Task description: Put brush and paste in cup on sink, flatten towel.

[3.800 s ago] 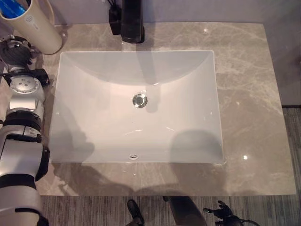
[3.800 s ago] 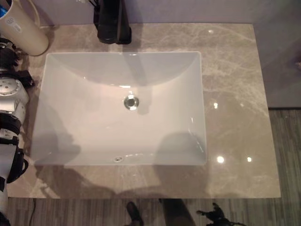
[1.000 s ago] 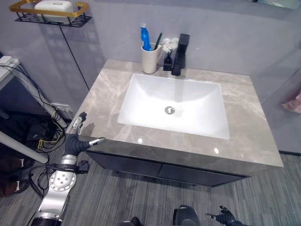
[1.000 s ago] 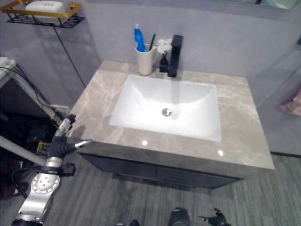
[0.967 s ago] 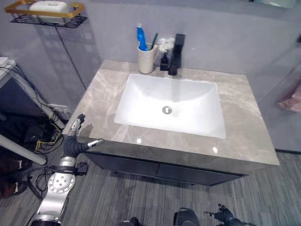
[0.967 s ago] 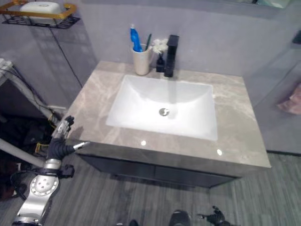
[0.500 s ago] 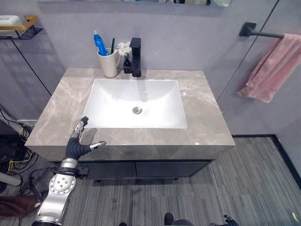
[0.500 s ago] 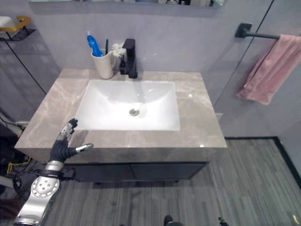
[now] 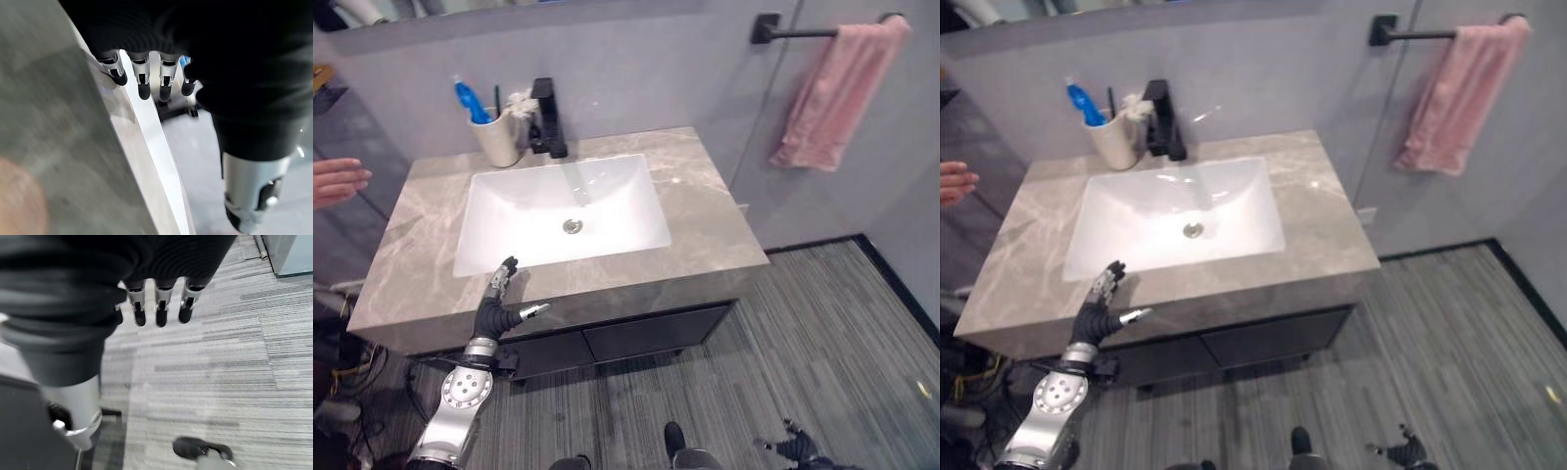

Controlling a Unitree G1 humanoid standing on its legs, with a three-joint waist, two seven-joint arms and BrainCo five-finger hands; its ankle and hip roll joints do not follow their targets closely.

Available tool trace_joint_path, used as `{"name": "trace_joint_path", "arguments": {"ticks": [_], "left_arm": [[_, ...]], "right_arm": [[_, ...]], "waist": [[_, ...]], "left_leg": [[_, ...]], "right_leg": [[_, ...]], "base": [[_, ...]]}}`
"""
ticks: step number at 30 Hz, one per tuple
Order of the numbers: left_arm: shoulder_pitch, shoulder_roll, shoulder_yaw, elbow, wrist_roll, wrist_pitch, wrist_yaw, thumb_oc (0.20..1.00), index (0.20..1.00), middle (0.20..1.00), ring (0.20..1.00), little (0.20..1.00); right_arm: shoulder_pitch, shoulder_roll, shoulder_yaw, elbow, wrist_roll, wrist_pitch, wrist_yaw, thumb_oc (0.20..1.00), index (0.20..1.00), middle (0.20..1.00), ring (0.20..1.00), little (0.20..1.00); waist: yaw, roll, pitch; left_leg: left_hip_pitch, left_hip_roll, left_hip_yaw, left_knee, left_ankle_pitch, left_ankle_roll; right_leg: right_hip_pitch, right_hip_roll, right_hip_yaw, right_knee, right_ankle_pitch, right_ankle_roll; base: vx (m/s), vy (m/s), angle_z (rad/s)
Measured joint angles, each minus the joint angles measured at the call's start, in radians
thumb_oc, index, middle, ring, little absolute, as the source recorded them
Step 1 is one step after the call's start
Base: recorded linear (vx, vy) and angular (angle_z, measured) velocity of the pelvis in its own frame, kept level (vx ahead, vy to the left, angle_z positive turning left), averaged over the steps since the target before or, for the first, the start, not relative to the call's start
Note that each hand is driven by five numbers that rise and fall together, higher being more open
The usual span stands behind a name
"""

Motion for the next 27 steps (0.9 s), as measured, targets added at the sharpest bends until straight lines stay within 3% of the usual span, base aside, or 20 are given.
{"name": "trace_joint_path", "arguments": {"ticks": [2, 5, 6, 8, 9, 10, 11, 13, 14, 15, 20, 22, 25, 27], "left_arm": [[-0.04, 0.004, -0.023, 0.009, -0.022, -0.008, -0.032, 1.0, 1.0, 1.0, 1.0, 1.0], [-0.064, 0.016, -0.049, 0.043, -0.025, -0.03, -0.039, 1.0, 1.0, 1.0, 1.0, 1.0], [-0.07, 0.053, -0.08, 0.042, -0.025, -0.03, -0.039, 1.0, 1.0, 1.0, 1.0, 1.0], [-0.096, 0.085, -0.121, 0.062, -0.02, -0.029, -0.041, 1.0, 1.0, 1.0, 1.0, 1.0], [-0.11, 0.083, -0.127, 0.079, -0.019, -0.032, -0.041, 1.0, 1.0, 1.0, 1.0, 1.0], [-0.119, 0.072, -0.131, 0.093, -0.019, -0.034, -0.041, 1.0, 1.0, 1.0, 1.0, 1.0], [-0.128, 0.067, -0.147, 0.112, -0.018, -0.033, -0.043, 1.0, 1.0, 1.0, 1.0, 1.0], [-0.123, 0.067, -0.144, 0.12, -0.018, -0.035, -0.045, 1.0, 1.0, 1.0, 1.0, 1.0], [-0.126, 0.081, -0.145, 0.118, -0.017, -0.035, -0.046, 1.0, 1.0, 1.0, 1.0, 1.0], [-0.124, 0.082, -0.137, 0.119, 0.0, -0.042, -0.047, 1.0, 1.0, 1.0, 1.0, 1.0], [-0.107, 0.052, -0.125, 0.119, 0.033, -0.036, -0.047, 1.0, 1.0, 1.0, 1.0, 1.0], [-0.097, 0.04, -0.126, 0.116, 0.048, -0.036, -0.048, 1.0, 1.0, 1.0, 1.0, 1.0], [-0.095, 0.032, -0.138, 0.113, 0.059, -0.036, -0.051, 1.0, 1.0, 1.0, 1.0, 1.0], [-0.095, -0.003, -0.147, 0.106, 0.059, -0.037, -0.057, 1.0, 1.0, 1.0, 1.0, 1.0]], "right_arm": [[-0.001, 0.005, -0.003, -0.008, 0.019, -0.007, -0.002, 1.0, 1.0, 1.0, 1.0, 1.0], [0.062, 0.038, -0.007, -0.03, 0.035, -0.023, -0.004, 1.0, 1.0, 1.0, 1.0, 1.0], [0.063, 0.055, -0.009, -0.033, 0.039, -0.025, -0.008, 1.0, 1.0, 1.0, 1.0, 1.0], [0.058, 0.076, -0.005, -0.035, 0.043, -0.027, -0.007, 1.0, 1.0, 1.0, 1.0, 1.0], [0.068, 0.085, -0.003, -0.03, 0.042, -0.027, -0.006, 1.0, 1.0, 1.0, 1.0, 1.0], [0.065, 0.091, -0.004, -0.02, 0.042, -0.024, -0.006, 1.0, 1.0, 1.0, 1.0, 1.0], [0.079, 0.095, -0.003, -0.015, 0.042, -0.022, -0.005, 1.0, 1.0, 1.0, 1.0, 1.0], [0.085, 0.102, -0.002, -0.011, 0.042, -0.021, -0.003, 1.0, 1.0, 1.0, 1.0, 1.0], [0.095, 0.111, -0.002, -0.011, 0.042, -0.021, -0.003, 1.0, 1.0, 1.0, 1.0, 1.0], [0.095, 0.113, -0.005, -0.007, 0.042, -0.021, -0.003, 1.0, 1.0, 1.0, 1.0, 1.0], [0.09, 0.119, -0.002, 0.001, 0.042, -0.019, -0.003, 1.0, 1.0, 1.0, 1.0, 1.0], [0.1, 0.121, 0.006, 0.002, 0.042, -0.019, -0.003, 1.0, 1.0, 1.0, 1.0, 1.0], [0.103, 0.119, 0.036, 0.004, 0.042, -0.018, -0.003, 1.0, 1.0, 1.0, 1.0, 1.0], [0.104, 0.115, 0.063, 0.005, 0.041, -0.018, -0.003, 1.0, 1.0, 1.0, 1.0, 1.0]], "waist": [[0.005, -0.009, 0.001], [0.005, -0.037, -0.014], [0.003, -0.059, -0.016], [-0.003, -0.055, -0.016], [-0.014, -0.067, -0.015], [-0.018, -0.058, -0.012], [-0.021, -0.027, -0.017], [-0.021, -0.012, -0.022], [-0.024, -0.037, -0.03], [-0.017, -0.048, -0.032], [-0.013, -0.034, -0.041], [-0.004, -0.04, -0.049], [-0.013, -0.046, -0.053], [-0.019, -0.035, -0.057]], "left_leg": [[0.009, -0.011, -0.005, -0.034, -0.026, 0.006], [0.021, -0.026, 0.052, -0.026, -0.025, 0.026], [0.024, -0.047, 0.085, -0.009, -0.027, 0.033], [0.003, -0.048, 0.153, 0.001, -0.036, 0.061], [-0.001, -0.07, 0.169, 0.017, -0.041, 0.063], [-0.006, -0.066, 0.176, 0.028, -0.042, 0.075], [-0.005, -0.042, 0.202, 0.013, -0.038, 0.089], [-0.005, -0.017, 0.24, -0.01, -0.026, 0.093], [0.001, -0.041, 0.251, -0.015, -0.022, 0.088], [0.0, -0.058, 0.257, -0.018, -0.017, 0.091], [0.007, -0.045, 0.286, -0.054, -0.003, 0.095], [0.019, -0.04, 0.265, -0.066, -0.003, 0.094], [0.028, -0.039, 0.197, -0.066, 0.005, 0.084], [0.037, -0.029, 0.128, -0.081, 0.02, 0.057]], "right_leg": [[-0.007, -0.009, 0.026, -0.014, 0.024, 0.044], [-0.006, -0.012, 0.007, -0.011, 0.026, 0.053], [-0.019, -0.02, 0.049, -0.002, 0.059, 0.063], [-0.038, -0.027, 0.087, -0.012, 0.096, 0.101], [-0.04, -0.028, 0.09, -0.029, 0.054, 0.077], [-0.041, -0.032, 0.091, -0.026, 0.032, 0.091], [-0.055, -0.022, 0.082, 0.003, -0.006, 0.124], [-0.095, 0.018, 0.051, 0.11, -0.015, 0.126], [-0.087, 0.014, 0.041, 0.106, -0.027, 0.124], [-0.081, 0.007, 0.072, 0.073, 0.017, 0.092], [-0.055, -0.015, 0.04, 0.003, 0.005, 0.11], [-0.047, -0.015, 0.002, 0.016, 0.003, 0.105], [-0.013, -0.002, 0.002, 0.011, 0.031, 0.092], [0.032, 0.001, -0.046, -0.031, 0.039, 0.062]], "base": [[0.03, 0.146, -0.64], [-0.05, 0.281, -0.52], [-0.1, 0.333, -0.68], [-0.06, 0.228, -0.87], [-0.06, 0.201, -0.69], [-0.04, 0.131, -0.52], [-0.05, 0.177, -0.62], [-0.04, 0.178, -0.58], [-0.01, 0.137, -0.39], [0.0, 0.057, -0.4], [0.03, 0.02, -0.24], [0.05, -0.005, 0.23], [0.07, -0.057, 0.66], [0.06, -0.059, 0.87]]}}
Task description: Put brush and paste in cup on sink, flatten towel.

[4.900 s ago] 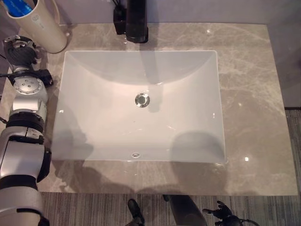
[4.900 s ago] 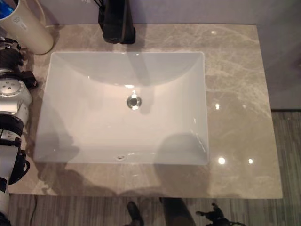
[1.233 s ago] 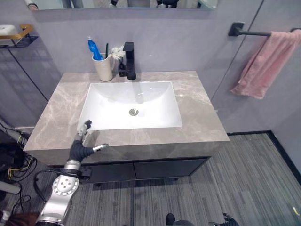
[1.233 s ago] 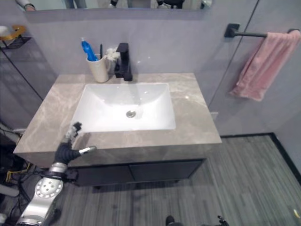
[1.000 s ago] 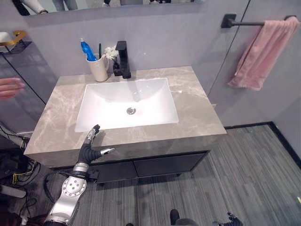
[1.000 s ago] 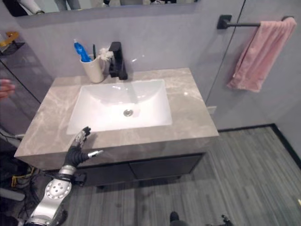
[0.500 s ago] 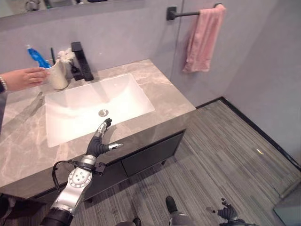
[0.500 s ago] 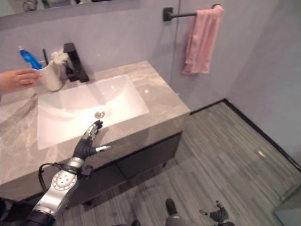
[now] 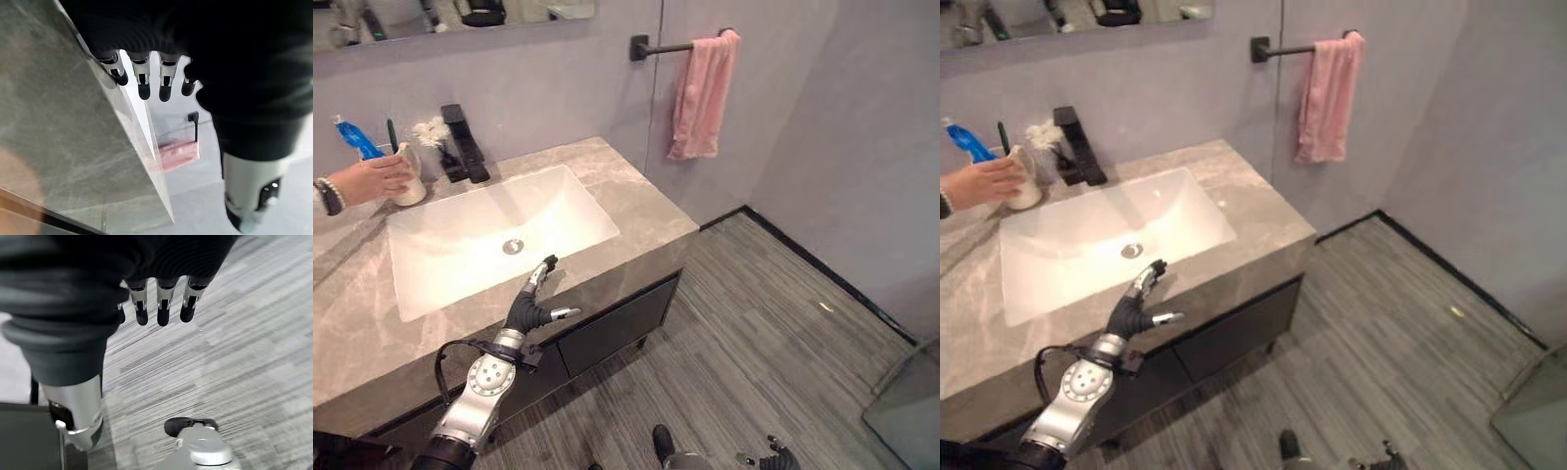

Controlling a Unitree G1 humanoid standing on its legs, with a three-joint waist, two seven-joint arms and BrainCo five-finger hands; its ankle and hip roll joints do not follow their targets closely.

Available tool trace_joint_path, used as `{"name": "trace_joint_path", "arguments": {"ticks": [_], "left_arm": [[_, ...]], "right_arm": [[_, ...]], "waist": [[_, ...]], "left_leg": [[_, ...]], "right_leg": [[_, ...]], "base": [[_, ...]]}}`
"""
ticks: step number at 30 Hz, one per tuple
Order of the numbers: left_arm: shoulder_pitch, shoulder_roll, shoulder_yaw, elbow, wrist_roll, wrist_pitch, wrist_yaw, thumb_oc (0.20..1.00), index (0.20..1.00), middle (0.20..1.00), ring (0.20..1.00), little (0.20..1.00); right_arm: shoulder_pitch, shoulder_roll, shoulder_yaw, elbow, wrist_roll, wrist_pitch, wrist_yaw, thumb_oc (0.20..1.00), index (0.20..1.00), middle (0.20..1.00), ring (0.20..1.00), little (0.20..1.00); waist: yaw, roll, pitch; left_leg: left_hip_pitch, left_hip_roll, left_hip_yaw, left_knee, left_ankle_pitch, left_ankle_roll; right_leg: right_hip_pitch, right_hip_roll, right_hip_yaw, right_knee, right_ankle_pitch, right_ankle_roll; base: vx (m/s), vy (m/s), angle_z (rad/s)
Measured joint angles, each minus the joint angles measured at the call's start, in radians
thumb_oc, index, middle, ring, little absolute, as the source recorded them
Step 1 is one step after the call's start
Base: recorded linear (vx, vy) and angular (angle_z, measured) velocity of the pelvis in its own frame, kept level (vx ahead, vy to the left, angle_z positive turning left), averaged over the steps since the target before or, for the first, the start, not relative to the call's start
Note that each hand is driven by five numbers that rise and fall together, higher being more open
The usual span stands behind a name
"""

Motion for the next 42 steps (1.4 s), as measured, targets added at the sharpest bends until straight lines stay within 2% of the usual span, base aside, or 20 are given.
{"name": "trace_joint_path", "arguments": {"ticks": [2, 4, 5, 7, 9, 12, 14, 15, 16, 18, 19, 21, 22, 23, 24, 27, 30, 34, 41, 42], "left_arm": [[0.02, -0.021, 0.005, -0.011, 0.001, 0.0, -0.005, 1.0, 1.0, 1.0, 1.0, 1.0], [0.035, -0.043, 0.007, -0.013, 0.001, 0.001, -0.006, 1.0, 1.0, 1.0, 1.0, 1.0], [0.054, -0.063, 0.009, -0.021, 0.0, 0.002, -0.005, 1.0, 1.0, 1.0, 1.0, 1.0], [0.07, -0.079, 0.011, -0.03, 0.0, 0.002, -0.004, 1.0, 1.0, 1.0, 1.0, 1.0], [0.07, -0.093, 0.012, -0.034, -0.001, 0.002, -0.001, 1.0, 1.0, 1.0, 1.0, 1.0], [0.067, -0.096, 0.011, -0.042, -0.001, 0.002, 0.005, 1.0, 1.0, 1.0, 1.0, 1.0], [0.056, -0.099, 0.008, -0.042, 0.0, 0.002, 0.008, 1.0, 1.0, 1.0, 1.0, 1.0], [0.038, -0.1, -0.001, -0.038, 0.0, 0.004, 0.008, 1.0, 1.0, 1.0, 1.0, 1.0], [0.009, -0.107, -0.012, -0.037, 0.0, 0.015, 0.007, 1.0, 1.0, 1.0, 1.0, 1.0], [0.015, -0.097, -0.007, -0.018, -0.001, 0.026, 0.011, 1.0, 1.0, 1.0, 1.0, 1.0], [0.033, -0.084, -0.003, -0.022, 0.0, 0.05, 0.009, 1.0, 1.0, 1.0, 1.0, 1.0], [0.055, -0.077, -0.006, 0.021, 0.001, 0.083, 0.009, 1.0, 1.0, 1.0, 1.0, 1.0], [0.073, -0.074, -0.007, 0.037, 0.002, 0.096, 0.008, 1.0, 1.0, 1.0, 1.0, 1.0], [0.1, -0.075, -0.01, 0.053, 0.002, 0.112, 0.008, 1.0, 1.0, 1.0, 1.0, 1.0], [0.122, -0.069, -0.011, 0.059, 0.004, 0.122, 0.008, 1.0, 1.0, 1.0, 1.0, 1.0], [0.173, -0.059, -0.007, 0.06, 0.015, 0.136, 0.01, 1.0, 1.0, 1.0, 1.0, 1.0], [0.17, -0.041, -0.003, 0.059, 0.031, 0.136, 0.012, 1.0, 1.0, 1.0, 1.0, 1.0], [0.157, -0.027, 0.014, 0.059, 0.052, 0.136, 0.026, 1.0, 1.0, 1.0, 1.0, 1.0], [0.185, -0.03, 0.021, 0.059, 0.07, 0.136, 0.032, 1.0, 1.0, 1.0, 1.0, 1.0], [0.197, -0.03, 0.021, 0.058, 0.074, 0.136, 0.033, 1.0, 1.0, 1.0, 1.0, 1.0]], "right_arm": [[-0.046, -0.005, 0.022, -0.024, -0.009, 0.002, 0.002, 1.0, 1.0, 1.0, 1.0, 1.0], [-0.043, -0.01, 0.045, -0.048, -0.01, 0.002, 0.002, 1.0, 1.0, 1.0, 1.0, 1.0], [-0.085, -0.009, 0.07, -0.054, -0.025, 0.003, 0.002, 1.0, 1.0, 1.0, 1.0, 1.0], [-0.106, -0.013, 0.086, -0.064, -0.045, 0.003, 0.002, 1.0, 1.0, 1.0, 1.0, 1.0], [-0.131, -0.02, 0.129, -0.079, -0.075, 0.002, 0.004, 1.0, 1.0, 1.0, 1.0, 1.0], [-0.149, -0.023, 0.126, -0.082, -0.088, 0.002, 0.003, 1.0, 1.0, 1.0, 1.0, 1.0], [-0.154, -0.028, 0.125, -0.08, -0.088, 0.003, 0.001, 1.0, 1.0, 1.0, 1.0, 1.0], [-0.146, -0.031, 0.123, -0.082, -0.088, 0.003, 0.0, 1.0, 1.0, 1.0, 1.0, 1.0], [-0.126, -0.047, 0.116, -0.093, -0.088, 0.003, -0.001, 1.0, 1.0, 1.0, 1.0, 1.0], [-0.107, -0.04, 0.109, -0.1, -0.087, 0.008, -0.001, 1.0, 1.0, 1.0, 1.0, 1.0], [-0.092, -0.041, 0.106, -0.133, -0.087, 0.007, -0.005, 1.0, 1.0, 1.0, 1.0, 1.0], [-0.084, -0.046, 0.105, -0.136, -0.086, 0.008, -0.006, 1.0, 1.0, 1.0, 1.0, 1.0], [-0.082, -0.047, 0.103, -0.137, -0.086, 0.008, -0.009, 1.0, 1.0, 1.0, 1.0, 1.0], [-0.075, -0.051, 0.092, -0.137, -0.086, 0.008, -0.015, 1.0, 1.0, 1.0, 1.0, 1.0], [-0.072, -0.04, 0.076, -0.136, -0.086, 0.013, -0.019, 1.0, 1.0, 1.0, 1.0, 1.0], [-0.083, -0.018, 0.076, -0.138, -0.086, 0.015, -0.018, 1.0, 1.0, 1.0, 1.0, 1.0], [-0.099, -0.003, 0.074, -0.138, -0.086, 0.014, -0.018, 1.0, 1.0, 1.0, 1.0, 1.0], [-0.11, 0.023, 0.069, -0.123, -0.085, 0.014, -0.018, 1.0, 1.0, 1.0, 1.0, 1.0], [-0.117, 0.032, 0.069, -0.09, -0.085, 0.018, -0.018, 1.0, 1.0, 1.0, 1.0, 1.0], [-0.114, 0.032, 0.069, -0.09, -0.085, 0.019, -0.018, 1.0, 1.0, 1.0, 1.0, 1.0]], "waist": [[0.036, 0.03, -0.007], [0.027, 0.032, -0.013], [0.034, 0.048, -0.012], [0.046, 0.06, -0.02], [0.054, 0.064, -0.02], [0.063, 0.069, -0.002], [0.06, 0.073, 0.007], [0.046, 0.068, 0.015], [0.014, 0.075, 0.029], [0.018, 0.047, 0.042], [-0.003, 0.026, 0.048], [-0.019, 0.026, 0.049], [-0.025, 0.035, 0.048], [-0.028, 0.064, 0.048], [-0.026, 0.071, 0.058], [-0.007, 0.034, 0.07], [0.011, 0.03, 0.069], [0.018, 0.034, 0.067], [0.033, 0.03, 0.06], [0.034, 0.03, 0.043]], "left_leg": [[0.013, 0.022, -0.02, -0.038, 0.013, -0.019], [0.023, 0.029, -0.045, -0.056, 0.019, -0.028], [0.037, 0.046, -0.084, -0.069, 0.03, -0.045], [0.036, 0.061, -0.121, -0.082, 0.039, -0.059], [0.031, 0.077, -0.175, -0.09, 0.053, -0.084], [0.027, 0.094, -0.215, -0.088, 0.058, -0.1], [0.003, 0.1, -0.244, -0.08, 0.075, -0.124], [-0.024, 0.094, -0.22, -0.073, 0.094, -0.151], [-0.073, 0.107, -0.061, -0.08, 0.092, -0.125], [-0.093, 0.142, 0.13, -0.013, 0.055, -0.048], [-0.105, 0.159, 0.296, 0.056, 0.05, -0.044], [-0.09, 0.156, 0.294, 0.075, 0.05, -0.047], [-0.078, 0.157, 0.292, 0.065, 0.054, -0.048], [-0.048, 0.168, 0.292, 0.016, 0.058, -0.059], [-0.018, 0.169, 0.291, -0.036, 0.053, -0.082], [0.001, 0.134, 0.3, -0.055, 0.052, -0.062], [0.006, 0.107, 0.323, -0.054, 0.04, -0.04], [0.019, 0.084, 0.324, -0.065, 0.04, -0.026], [0.035, 0.079, 0.32, -0.073, 0.04, -0.02], [0.035, 0.079, 0.319, -0.079, 0.039, -0.02]], "right_leg": [[0.033, 0.01, -0.03, -0.053, 0.022, -0.011], [0.062, 0.011, -0.055, -0.097, 0.035, -0.017], [0.086, 0.024, -0.095, -0.094, 0.025, -0.039], [0.095, 0.036, -0.136, -0.095, 0.015, -0.052], [0.11, 0.054, -0.196, -0.097, 0.002, -0.073], [0.127, 0.072, -0.239, -0.094, -0.013, -0.086], [0.133, 0.081, -0.281, -0.093, -0.018, -0.091], [0.134, 0.065, -0.317, -0.094, -0.023, -0.099], [0.133, 0.054, -0.399, -0.094, -0.027, -0.119], [0.121, 0.022, -0.431, -0.096, -0.022, -0.144], [0.126, -0.011, -0.462, -0.098, -0.034, -0.136], [0.123, -0.025, -0.469, -0.08, -0.049, -0.117], [0.124, -0.022, -0.472, -0.073, -0.046, -0.111], [0.118, -0.002, -0.476, -0.061, -0.05, -0.102], [0.115, 0.0, -0.477, -0.046, -0.056, -0.09], [0.088, -0.033, -0.442, 0.003, -0.062, -0.064], [0.07, -0.06, -0.399, 0.03, -0.067, -0.046], [0.074, -0.081, -0.388, 0.035, -0.068, -0.025], [0.088, -0.084, -0.389, 0.035, -0.068, -0.02], [0.088, -0.084, -0.389, 0.035, -0.07, -0.018]], "base": [[0.09, -0.12, 0.31], [0.09, -0.15, 0.47], [0.04, -0.153, 0.72], [0.04, -0.149, 0.65], [0.04, -0.113, 0.71], [-0.01, -0.088, 0.55], [-0.07, -0.012, 0.75], [-0.04, 0.035, 1.41], [-0.03, 0.041, 1.31], [0.0, 0.034, 0.81], [0.02, 0.039, 0.64], [0.02, 0.043, 0.43], [0.04, 0.049, 0.19], [0.06, 0.077, 0.22], [0.05, 0.085, 0.11], [0.05, 0.119, -0.05], [0.04, 0.117, -0.17], [0.03, 0.077, -0.01], [0.03, 0.078, 0.02], [0.03, 0.08, -0.01]]}}
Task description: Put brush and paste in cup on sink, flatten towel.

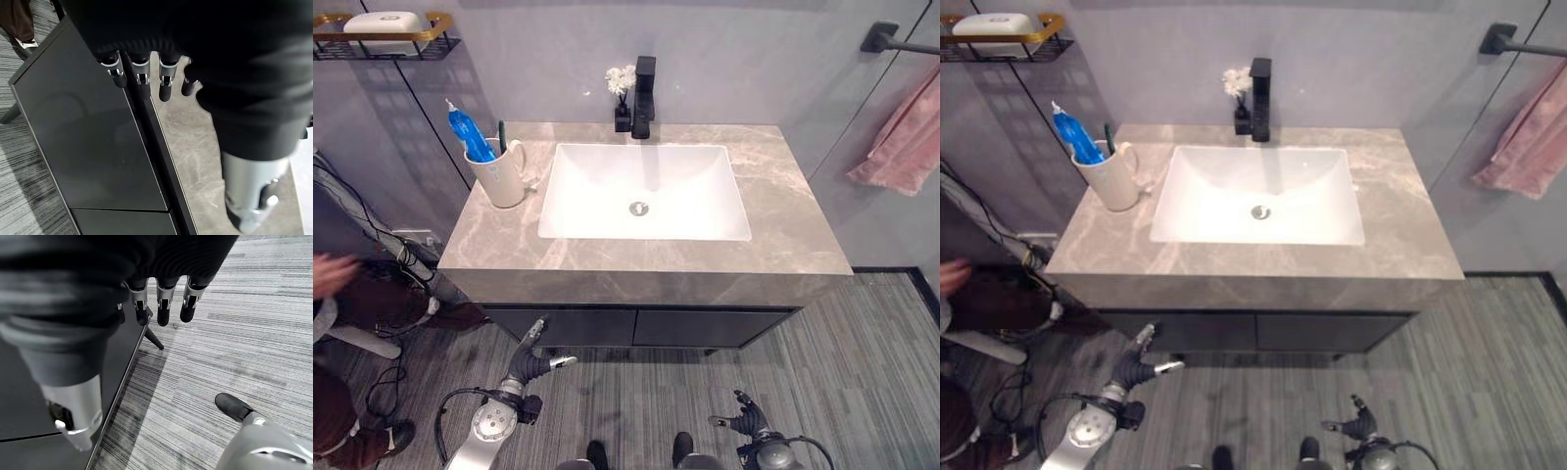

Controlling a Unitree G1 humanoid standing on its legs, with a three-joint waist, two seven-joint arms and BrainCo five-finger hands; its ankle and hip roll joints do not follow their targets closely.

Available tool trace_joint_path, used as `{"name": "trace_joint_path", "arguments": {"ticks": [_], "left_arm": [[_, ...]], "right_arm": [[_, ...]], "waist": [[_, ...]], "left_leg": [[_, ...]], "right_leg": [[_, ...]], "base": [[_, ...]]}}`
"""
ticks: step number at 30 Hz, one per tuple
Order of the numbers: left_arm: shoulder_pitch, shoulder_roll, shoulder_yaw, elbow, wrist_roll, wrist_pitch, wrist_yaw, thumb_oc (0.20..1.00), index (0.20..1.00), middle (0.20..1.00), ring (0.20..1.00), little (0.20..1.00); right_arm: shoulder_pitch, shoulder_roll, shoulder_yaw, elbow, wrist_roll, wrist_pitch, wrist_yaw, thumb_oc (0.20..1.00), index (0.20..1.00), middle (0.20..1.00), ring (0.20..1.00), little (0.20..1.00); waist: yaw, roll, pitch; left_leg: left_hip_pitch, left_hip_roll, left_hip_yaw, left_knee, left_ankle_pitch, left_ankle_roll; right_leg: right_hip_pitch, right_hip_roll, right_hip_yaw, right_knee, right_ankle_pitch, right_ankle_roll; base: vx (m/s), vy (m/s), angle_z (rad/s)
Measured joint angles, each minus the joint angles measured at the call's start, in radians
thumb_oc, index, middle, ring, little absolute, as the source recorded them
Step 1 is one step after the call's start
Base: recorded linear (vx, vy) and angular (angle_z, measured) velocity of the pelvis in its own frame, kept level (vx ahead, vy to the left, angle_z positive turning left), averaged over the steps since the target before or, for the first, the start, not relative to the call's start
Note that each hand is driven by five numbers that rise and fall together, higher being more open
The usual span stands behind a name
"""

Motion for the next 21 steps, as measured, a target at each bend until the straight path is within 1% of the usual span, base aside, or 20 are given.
{"name": "trace_joint_path", "arguments": {"ticks": [3, 5, 8, 10, 11, 13, 14, 15, 16, 17, 18, 19, 20, 21], "left_arm": [[0.011, 0.001, 0.001, -0.004, 0.01, 0.0, 0.007, 1.0, 1.0, 1.0, 1.0, 1.0], [0.008, 0.007, 0.004, -0.021, 0.041, -0.001, 0.024, 1.0, 1.0, 1.0, 1.0, 1.0], [0.009, 0.045, 0.004, -0.048, 0.066, -0.003, 0.04, 1.0, 1.0, 1.0, 1.0, 1.0], [0.01, 0.072, 0.004, -0.067, 0.078, -0.004, 0.043, 1.0, 1.0, 1.0, 1.0, 1.0], [0.016, 0.086, 0.024, -0.104, 0.084, -0.013, 0.045, 1.0, 1.0, 1.0, 1.0, 1.0], [0.018, 0.097, 0.025, -0.123, 0.083, -0.021, 0.05, 1.0, 1.0, 1.0, 1.0, 1.0], [0.017, 0.095, 0.024, -0.123, 0.083, -0.02, 0.051, 1.0, 1.0, 1.0, 1.0, 1.0], [0.013, 0.096, 0.019, -0.126, 0.084, -0.021, 0.052, 1.0, 1.0, 1.0, 1.0, 1.0], [0.005, 0.119, 0.003, -0.127, 0.088, -0.021, 0.05, 1.0, 1.0, 1.0, 1.0, 1.0], [0.0, 0.143, -0.015, -0.128, 0.108, -0.022, 0.049, 1.0, 1.0, 1.0, 1.0, 1.0], [0.001, 0.152, -0.02, -0.13, 0.115, -0.024, 0.05, 1.0, 1.0, 1.0, 1.0, 1.0], [-0.006, 0.151, -0.021, -0.13, 0.121, -0.025, 0.05, 1.0, 1.0, 1.0, 1.0, 1.0], [-0.022, 0.149, -0.031, -0.126, 0.121, -0.027, 0.049, 1.0, 1.0, 1.0, 1.0, 1.0], [-0.028, 0.149, -0.033, -0.124, 0.121, -0.029, 0.048, 1.0, 1.0, 1.0, 1.0, 1.0]], "right_arm": [[0.001, 0.001, 0.0, 0.003, 0.014, 0.002, 0.0, 1.0, 1.0, 1.0, 1.0, 1.0], [0.0, 0.006, -0.002, 0.005, 0.041, 0.002, -0.001, 1.0, 1.0, 1.0, 1.0, 1.0], [-0.003, 0.011, 0.0, 0.023, 0.047, 0.002, -0.001, 1.0, 1.0, 1.0, 1.0, 1.0], [-0.01, 0.012, 0.0, 0.035, 0.058, 0.002, -0.001, 1.0, 1.0, 1.0, 1.0, 1.0], [-0.03, 0.013, 0.001, 0.052, 0.061, 0.002, -0.002, 1.0, 1.0, 1.0, 1.0, 1.0], [-0.03, 0.021, 0.003, 0.057, 0.077, 0.002, -0.002, 1.0, 1.0, 1.0, 1.0, 1.0], [-0.029, 0.022, 0.01, 0.05, 0.077, 0.001, -0.001, 1.0, 1.0, 1.0, 1.0, 1.0], [-0.026, 0.022, 0.019, 0.044, 0.077, -0.001, -0.001, 1.0, 1.0, 1.0, 1.0, 1.0], [-0.03, 0.023, 0.019, 0.045, 0.078, -0.005, -0.002, 1.0, 1.0, 1.0, 1.0, 1.0], [-0.032, 0.022, 0.009, 0.053, 0.078, -0.008, -0.003, 1.0, 1.0, 1.0, 1.0, 1.0], [-0.036, 0.021, 0.007, 0.066, 0.08, -0.01, -0.006, 1.0, 1.0, 1.0, 1.0, 1.0], [-0.05, 0.021, 0.007, 0.078, 0.081, -0.015, -0.006, 1.0, 1.0, 1.0, 1.0, 1.0], [-0.059, 0.021, 0.009, 0.081, 0.083, -0.019, -0.006, 1.0, 1.0, 1.0, 1.0, 1.0], [-0.054, 0.021, 0.01, 0.081, 0.086, -0.018, -0.006, 1.0, 1.0, 1.0, 1.0, 1.0]], "waist": [[0.007, -0.003, -0.027], [0.015, -0.012, -0.035], [0.024, -0.022, -0.04], [0.025, -0.026, -0.035], [0.033, -0.025, -0.004], [0.049, -0.036, 0.008], [0.051, -0.031, 0.02], [0.043, -0.031, 0.02], [0.042, -0.034, 0.021], [0.03, -0.035, 0.023], [0.031, -0.026, 0.027], [0.023, -0.011, 0.041], [0.008, -0.006, 0.055], [0.001, -0.007, 0.063]], "left_leg": [[0.0, -0.001, -0.004, -0.008, 0.0, 0.0], [-0.001, -0.005, -0.023, -0.007, 0.0, 0.001], [0.0, -0.019, -0.052, -0.006, 0.001, 0.006], [0.0, -0.033, -0.082, -0.001, -0.007, 0.018], [-0.001, -0.04, -0.122, 0.031, -0.02, 0.038], [-0.001, -0.059, -0.151, 0.05, -0.025, 0.053], [0.0, -0.067, -0.192, 0.065, -0.022, 0.086], [-0.008, -0.064, -0.226, 0.061, -0.022, 0.096], [-0.019, -0.067, -0.243, 0.063, -0.02, 0.102], [-0.017, -0.071, -0.236, 0.058, -0.012, 0.108], [-0.014, -0.076, -0.233, 0.059, -0.018, 0.112], [-0.012, -0.077, -0.235, 0.064, -0.027, 0.116], [0.003, -0.082, -0.247, 0.061, -0.031, 0.114], [0.019, -0.089, -0.248, 0.059, -0.037, 0.106]], "right_leg": [[0.001, -0.001, -0.002, 0.003, -0.003, 0.002], [0.001, -0.005, -0.01, 0.023, -0.013, 0.005], [-0.002, -0.023, -0.022, 0.069, -0.038, 0.014], [-0.013, -0.042, -0.02, 0.133, -0.055, 0.02], [-0.075, -0.067, 0.031, 0.317, -0.055, 0.02], [-0.108, -0.081, 0.089, 0.413, -0.046, 0.011], [-0.143, -0.053, 0.161, 0.5, -0.087, 0.005], [-0.159, 0.027, 0.225, 0.524, -0.129, 0.002], [-0.174, 0.086, 0.265, 0.482, -0.155, -0.002], [-0.191, 0.083, 0.184, 0.412, -0.154, -0.007], [-0.218, 0.068, 0.115, 0.344, -0.137, -0.007], [-0.257, 0.07, 0.113, 0.256, -0.088, 0.003], [-0.281, 0.073, 0.133, 0.163, -0.039, 0.025], [-0.297, 0.07, 0.161, 0.118, -0.012, 0.032]], "base": [[0.02, 0.086, 0.04], [0.01, 0.093, 0.21], [0.01, 0.106, 0.34], [0.03, 0.178, 0.58], [0.03, 0.177, 0.71], [0.09, 0.153, 0.65], [0.14, 0.114, 0.79], [0.1, 0.046, 0.87], [0.07, -0.013, 0.87], [0.07, -0.013, 0.46], [0.1, -0.007, 0.16], [0.14, 0.001, 0.03], [0.2, -0.019, 0.11], [0.23, -0.04, 0.19]]}}
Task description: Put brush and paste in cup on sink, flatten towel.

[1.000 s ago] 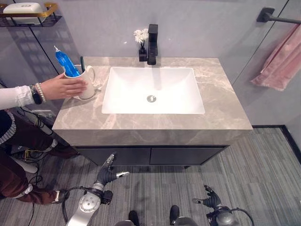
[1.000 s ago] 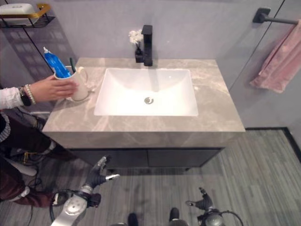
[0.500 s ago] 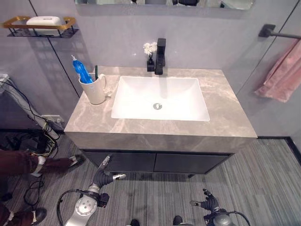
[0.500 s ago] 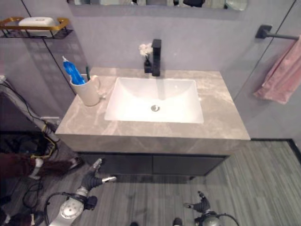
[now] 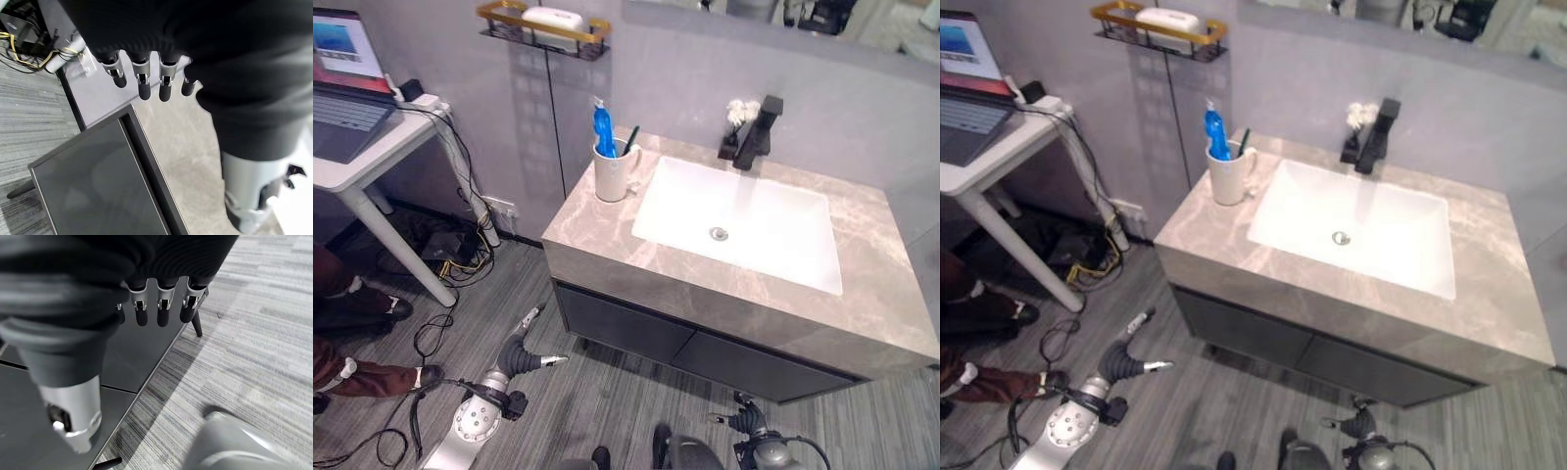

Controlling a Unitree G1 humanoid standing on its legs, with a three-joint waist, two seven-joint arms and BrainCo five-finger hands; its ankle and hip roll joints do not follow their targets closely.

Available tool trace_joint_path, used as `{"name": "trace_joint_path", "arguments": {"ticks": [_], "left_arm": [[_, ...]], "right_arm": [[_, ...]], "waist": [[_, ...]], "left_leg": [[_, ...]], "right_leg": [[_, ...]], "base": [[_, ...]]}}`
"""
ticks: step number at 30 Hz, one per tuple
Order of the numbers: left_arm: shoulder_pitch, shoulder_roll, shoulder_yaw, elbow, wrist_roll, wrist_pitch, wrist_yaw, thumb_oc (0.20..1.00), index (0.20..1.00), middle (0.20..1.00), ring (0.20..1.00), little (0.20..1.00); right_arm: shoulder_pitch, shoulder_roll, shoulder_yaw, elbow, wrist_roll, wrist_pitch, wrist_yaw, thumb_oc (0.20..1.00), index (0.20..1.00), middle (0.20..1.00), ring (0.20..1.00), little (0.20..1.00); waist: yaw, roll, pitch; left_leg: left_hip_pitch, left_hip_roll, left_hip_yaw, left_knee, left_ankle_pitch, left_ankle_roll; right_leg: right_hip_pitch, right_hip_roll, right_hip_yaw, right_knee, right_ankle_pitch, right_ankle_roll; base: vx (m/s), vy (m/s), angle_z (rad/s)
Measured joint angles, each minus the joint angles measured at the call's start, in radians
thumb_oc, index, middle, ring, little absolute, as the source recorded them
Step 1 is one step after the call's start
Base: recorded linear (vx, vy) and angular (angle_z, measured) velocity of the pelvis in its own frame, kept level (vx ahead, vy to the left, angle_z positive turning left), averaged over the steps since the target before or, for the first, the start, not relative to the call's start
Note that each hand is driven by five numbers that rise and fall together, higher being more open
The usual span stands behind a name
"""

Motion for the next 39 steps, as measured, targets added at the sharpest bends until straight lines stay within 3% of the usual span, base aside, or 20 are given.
{"name": "trace_joint_path", "arguments": {"ticks": [2, 5, 6, 8, 9, 12, 15, 18, 19, 20, 22, 24, 26, 27, 28, 29, 31, 32, 35, 39], "left_arm": [[-0.004, -0.009, -0.003, 0.003, -0.014, -0.013, -0.005, 1.0, 1.0, 1.0, 1.0, 1.0], [-0.006, -0.011, -0.006, -0.001, -0.028, -0.032, -0.012, 1.0, 1.0, 1.0, 1.0, 1.0], [-0.006, -0.019, -0.006, -0.001, -0.04, -0.032, -0.012, 1.0, 1.0, 1.0, 1.0, 1.0], [0.008, -0.022, -0.007, -0.02, -0.048, -0.033, -0.013, 1.0, 1.0, 1.0, 1.0, 1.0], [0.023, -0.033, 0.002, -0.05, -0.074, -0.033, -0.012, 1.0, 1.0, 1.0, 1.0, 1.0], [0.04, -0.032, 0.059, -0.072, -0.13, -0.032, -0.013, 1.0, 1.0, 1.0, 1.0, 1.0], [0.018, -0.03, 0.064, -0.086, -0.148, -0.035, -0.014, 1.0, 1.0, 1.0, 1.0, 1.0], [0.008, -0.029, 0.066, -0.13, -0.179, -0.043, -0.013, 1.0, 1.0, 1.0, 1.0, 1.0], [0.007, -0.03, 0.065, -0.132, -0.182, -0.049, -0.013, 1.0, 1.0, 1.0, 1.0, 1.0], [0.007, -0.029, 0.067, -0.148, -0.205, -0.055, -0.012, 1.0, 1.0, 1.0, 1.0, 1.0], [0.007, -0.029, 0.076, -0.165, -0.218, -0.065, -0.01, 1.0, 1.0, 1.0, 1.0, 1.0], [0.02, -0.016, 0.091, -0.19, -0.23, -0.069, -0.01, 1.0, 1.0, 1.0, 1.0, 1.0], [0.038, 0.003, 0.107, -0.219, -0.248, -0.069, -0.01, 1.0, 1.0, 1.0, 1.0, 1.0], [0.043, 0.007, 0.115, -0.227, -0.254, -0.069, -0.011, 1.0, 1.0, 1.0, 1.0, 1.0], [0.041, -0.008, 0.144, -0.231, -0.257, -0.069, -0.013, 1.0, 1.0, 1.0, 1.0, 1.0], [0.033, -0.017, 0.154, -0.229, -0.262, -0.07, -0.013, 1.0, 1.0, 1.0, 1.0, 1.0], [0.024, -0.008, 0.16, -0.232, -0.281, -0.072, -0.016, 1.0, 1.0, 1.0, 1.0, 1.0], [0.028, 0.003, 0.178, -0.238, -0.295, -0.079, -0.02, 1.0, 1.0, 1.0, 1.0, 1.0], [0.033, 0.005, 0.193, -0.227, -0.318, -0.078, -0.022, 1.0, 1.0, 1.0, 1.0, 1.0], [0.041, -0.003, 0.231, -0.249, -0.345, -0.075, -0.028, 1.0, 1.0, 1.0, 1.0, 1.0]], "right_arm": [[0.023, 0.001, -0.001, 0.001, 0.0, 0.001, -0.002, 1.0, 1.0, 1.0, 1.0, 1.0], [0.06, 0.004, -0.007, 0.002, 0.0, 0.001, -0.003, 1.0, 1.0, 1.0, 1.0, 1.0], [0.065, 0.003, -0.012, 0.01, 0.0, 0.001, -0.004, 1.0, 1.0, 1.0, 1.0, 1.0], [0.064, -0.004, -0.02, 0.026, 0.001, 0.005, -0.016, 1.0, 1.0, 1.0, 1.0, 1.0], [0.065, -0.006, -0.011, 0.059, -0.001, 0.024, 0.0, 1.0, 1.0, 1.0, 1.0, 1.0], [0.076, -0.004, -0.009, 0.068, -0.001, 0.037, 0.005, 1.0, 1.0, 1.0, 1.0, 1.0], [0.073, -0.007, -0.012, 0.055, -0.001, 0.035, 0.001, 1.0, 1.0, 1.0, 1.0, 1.0], [0.055, 0.001, -0.014, 0.048, -0.002, 0.033, -0.002, 1.0, 1.0, 1.0, 1.0, 1.0], [0.052, 0.001, -0.014, 0.047, -0.004, 0.033, -0.003, 1.0, 1.0, 1.0, 1.0, 1.0], [0.043, 0.001, -0.014, 0.047, -0.008, 0.032, -0.015, 1.0, 1.0, 1.0, 1.0, 1.0], [0.042, 0.004, -0.014, 0.048, -0.008, 0.032, -0.017, 1.0, 1.0, 1.0, 1.0, 1.0], [0.047, 0.012, -0.011, 0.048, -0.01, 0.031, -0.02, 1.0, 1.0, 1.0, 1.0, 1.0], [0.006, 0.012, -0.01, 0.055, -0.019, 0.032, -0.02, 1.0, 1.0, 1.0, 1.0, 1.0], [-0.019, 0.011, -0.011, 0.07, -0.033, 0.033, -0.02, 1.0, 1.0, 1.0, 1.0, 1.0], [-0.035, 0.009, -0.011, 0.073, -0.05, 0.034, -0.019, 1.0, 1.0, 1.0, 1.0, 1.0], [-0.031, 0.01, -0.012, 0.074, -0.051, 0.034, -0.019, 1.0, 1.0, 1.0, 1.0, 1.0], [-0.007, 0.015, -0.012, 0.097, -0.051, 0.034, -0.018, 1.0, 1.0, 1.0, 1.0, 1.0], [0.009, 0.022, -0.013, 0.107, -0.05, 0.036, -0.019, 1.0, 1.0, 1.0, 1.0, 1.0], [0.008, 0.017, -0.022, 0.106, -0.05, 0.036, -0.019, 1.0, 1.0, 1.0, 1.0, 1.0], [0.003, 0.005, -0.041, 0.094, -0.054, 0.04, -0.015, 1.0, 1.0, 1.0, 1.0, 1.0]], "waist": [[-0.008, -0.012, 0.007], [-0.032, -0.055, -0.013], [-0.033, -0.059, -0.018], [-0.024, -0.05, -0.022], [0.0, -0.024, -0.036], [0.003, -0.02, -0.033], [-0.007, -0.024, -0.032], [-0.005, -0.074, -0.025], [-0.005, -0.08, -0.027], [-0.001, -0.077, -0.03], [0.007, -0.076, -0.03], [0.016, -0.11, -0.048], [0.025, -0.105, -0.028], [0.034, -0.087, -0.019], [0.035, -0.065, -0.003], [0.032, -0.055, 0.004], [0.022, -0.062, 0.0], [0.03, -0.09, -0.013], [0.05, -0.092, -0.013], [0.05, -0.065, -0.012]], "left_leg": [[0.061, -0.019, -0.018, 0.006, -0.049, -0.005], [0.103, -0.037, -0.111, 0.005, -0.081, -0.041], [0.119, -0.036, -0.133, 0.01, -0.095, -0.06], [0.139, -0.012, -0.14, 0.007, -0.115, -0.091], [0.138, 0.027, -0.136, 0.008, -0.131, -0.107], [0.125, 0.032, -0.139, 0.034, -0.132, -0.117], [0.125, 0.03, -0.143, 0.035, -0.146, -0.112], [0.117, 0.003, -0.148, 0.041, -0.143, -0.096], [0.114, -0.003, -0.149, 0.041, -0.14, -0.09], [0.101, -0.001, -0.141, 0.04, -0.128, -0.073], [0.095, 0.004, -0.13, 0.04, -0.121, -0.068], [0.085, -0.03, -0.109, 0.058, -0.116, -0.077], [0.073, -0.025, -0.067, 0.082, -0.117, -0.076], [0.07, -0.008, -0.039, 0.081, -0.116, -0.074], [0.075, 0.004, -0.026, 0.079, -0.116, -0.073], [0.087, 0.009, -0.039, 0.075, -0.117, -0.073], [0.105, 0.004, -0.071, 0.074, -0.123, -0.076], [0.099, -0.003, -0.079, 0.076, -0.13, -0.085], [0.085, 0.022, -0.086, 0.074, -0.13, -0.108], [0.088, 0.055, -0.085, 0.03, -0.115, -0.132]], "right_leg": [[0.003, -0.004, 0.017, -0.145, 0.06, 0.0], [0.046, -0.018, 0.062, -0.108, 0.059, -0.006], [0.056, -0.007, 0.074, -0.112, 0.11, -0.028], [0.072, 0.02, 0.073, -0.094, 0.191, -0.08], [0.074, 0.059, 0.06, -0.096, 0.189, -0.108], [0.088, 0.069, 0.057, -0.105, 0.2, -0.14], [0.103, 0.068, 0.048, -0.116, 0.193, -0.122], [0.102, 0.039, 0.056, -0.13, 0.188, -0.097], [0.101, 0.031, 0.056, -0.135, 0.176, -0.08], [0.095, 0.026, 0.057, -0.134, 0.134, -0.005], [0.079, 0.029, 0.056, -0.094, 0.138, -0.001], [0.066, 0.005, 0.051, -0.088, 0.149, 0.001], [0.055, -0.029, -0.045, -0.093, 0.093, -0.029], [0.042, -0.055, -0.142, -0.064, 0.055, -0.004], [0.037, -0.076, -0.136, -0.043, 0.084, 0.0], [0.068, -0.081, -0.07, -0.039, 0.104, 0.02], [0.14, -0.097, 0.038, -0.056, 0.145, 0.055], [0.186, -0.106, 0.064, -0.076, 0.11, 0.045], [0.188, -0.085, 0.028, -0.116, 0.126, 0.011], [0.178, -0.054, 0.026, -0.135, 0.137, 0.001]], "base": [[0.13, -0.045, 0.18], [0.1, -0.076, 0.88], [0.13, -0.068, 0.85], [0.1, -0.069, 0.32], [0.04, -0.052, -0.06], [0.02, -0.045, -0.05], [0.02, -0.044, 0.03], [0.0, -0.006, 0.03], [-0.02, 0.0, -0.04], [-0.04, 0.01, -0.09], [-0.07, 0.02, -0.09], [-0.05, 0.035, -0.25], [-0.01, -0.005, -0.54], [0.03, -0.059, -0.74], [0.02, -0.073, -0.48], [0.02, -0.058, -0.03], [-0.01, -0.068, 0.4], [0.0, -0.082, 0.2], [0.03, -0.043, 0.1], [0.09, -0.069, -0.05]]}}
